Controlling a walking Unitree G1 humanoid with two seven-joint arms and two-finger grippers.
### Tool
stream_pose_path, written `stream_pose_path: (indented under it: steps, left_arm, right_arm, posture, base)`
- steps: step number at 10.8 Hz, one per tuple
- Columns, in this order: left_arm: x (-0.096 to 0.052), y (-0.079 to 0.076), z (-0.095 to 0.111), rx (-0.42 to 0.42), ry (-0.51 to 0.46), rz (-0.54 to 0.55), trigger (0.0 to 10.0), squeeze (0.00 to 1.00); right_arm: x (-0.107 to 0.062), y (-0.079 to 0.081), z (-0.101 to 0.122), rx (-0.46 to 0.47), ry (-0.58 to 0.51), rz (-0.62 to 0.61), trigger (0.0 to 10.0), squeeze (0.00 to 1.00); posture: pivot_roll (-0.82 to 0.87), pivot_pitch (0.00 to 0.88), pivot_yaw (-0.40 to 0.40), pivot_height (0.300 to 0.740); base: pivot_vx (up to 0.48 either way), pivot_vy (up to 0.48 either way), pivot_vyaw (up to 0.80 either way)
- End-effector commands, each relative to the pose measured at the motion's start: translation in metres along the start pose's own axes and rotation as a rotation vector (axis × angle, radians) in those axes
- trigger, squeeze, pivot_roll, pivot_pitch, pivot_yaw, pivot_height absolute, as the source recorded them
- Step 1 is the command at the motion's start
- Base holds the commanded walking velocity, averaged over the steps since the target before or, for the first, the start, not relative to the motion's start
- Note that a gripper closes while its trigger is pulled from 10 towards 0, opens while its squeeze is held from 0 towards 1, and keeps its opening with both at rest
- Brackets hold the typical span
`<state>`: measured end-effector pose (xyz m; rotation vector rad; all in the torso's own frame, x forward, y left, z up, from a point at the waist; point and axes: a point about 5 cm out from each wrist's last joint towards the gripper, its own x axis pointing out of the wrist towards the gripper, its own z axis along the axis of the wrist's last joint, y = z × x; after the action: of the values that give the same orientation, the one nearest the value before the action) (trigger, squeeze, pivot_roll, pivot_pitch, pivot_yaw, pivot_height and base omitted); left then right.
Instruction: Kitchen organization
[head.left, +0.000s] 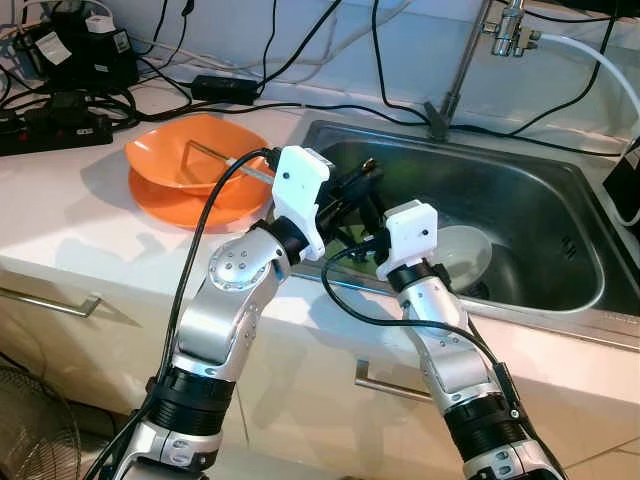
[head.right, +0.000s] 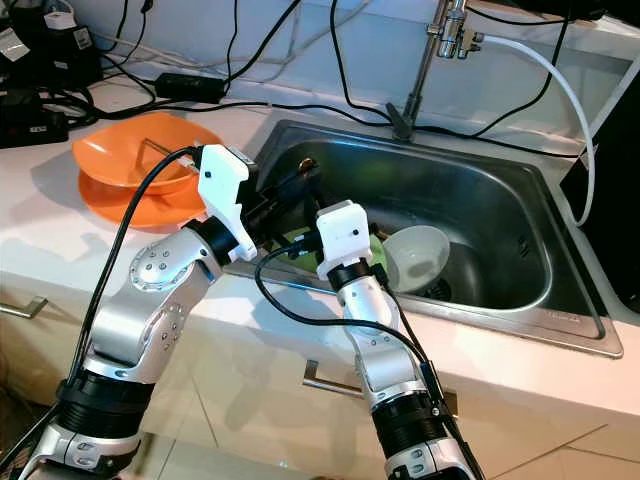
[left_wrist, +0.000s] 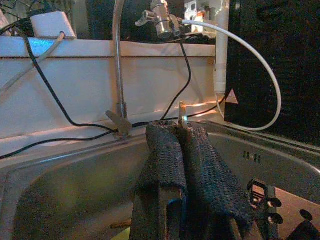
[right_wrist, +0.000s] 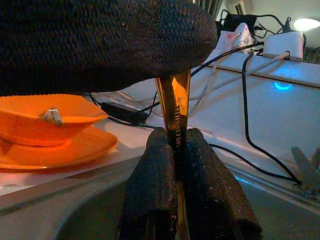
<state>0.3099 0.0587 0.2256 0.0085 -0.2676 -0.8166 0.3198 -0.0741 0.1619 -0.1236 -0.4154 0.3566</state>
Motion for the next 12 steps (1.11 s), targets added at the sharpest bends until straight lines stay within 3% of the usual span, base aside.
stream_pose_path:
  steps: [1,2,3,9,10,12]
  left_arm:
    - [0.006,-0.014,0.015,-0.004,-0.07,-0.078,10.0,0.0]
    - [0.006,-0.014,0.015,-0.004,-0.069,-0.085,10.0,0.0]
    - [0.006,-0.014,0.016,-0.016,-0.083,-0.081,10.0,1.0]
    - [0.005,-0.008,0.023,-0.02,-0.121,-0.052,10.0,1.0]
    - [0.003,-0.005,0.025,-0.02,-0.132,-0.032,10.0,0.0]
    - [-0.003,0.007,0.029,-0.025,-0.154,0.027,10.0,0.0]
  right_arm:
    - [0.002,-0.003,-0.003,-0.008,0.025,-0.01,0.0,0.0]
    - [0.003,-0.003,-0.003,-0.007,0.026,-0.009,0.0,0.0]
    - [0.002,-0.003,-0.004,-0.008,0.027,-0.01,0.0,0.0]
    - [0.007,-0.013,-0.006,-0.024,0.04,-0.043,0.0,0.0]
    - [0.008,-0.02,-0.007,-0.034,0.047,-0.063,0.0,0.0]
    - [0.01,-0.034,-0.01,-0.046,0.068,-0.106,0.0,0.0]
  posture:
    - [0.23,0.024,-0.054,0.74]
    - [0.23,0.022,-0.055,0.74]
    - [0.23,0.023,-0.055,0.74]
    - [0.24,0.024,-0.058,0.74]
    - [0.24,0.025,-0.058,0.74]
    - [0.24,0.025,-0.062,0.74]
  base:
    - [0.0,0.0,0.0]
    - [0.0,0.0,0.0]
    - [0.0,0.0,0.0]
    - [0.0,0.0,0.0]
    - [0.0,0.0,0.0]
    - [0.0,0.0,0.0]
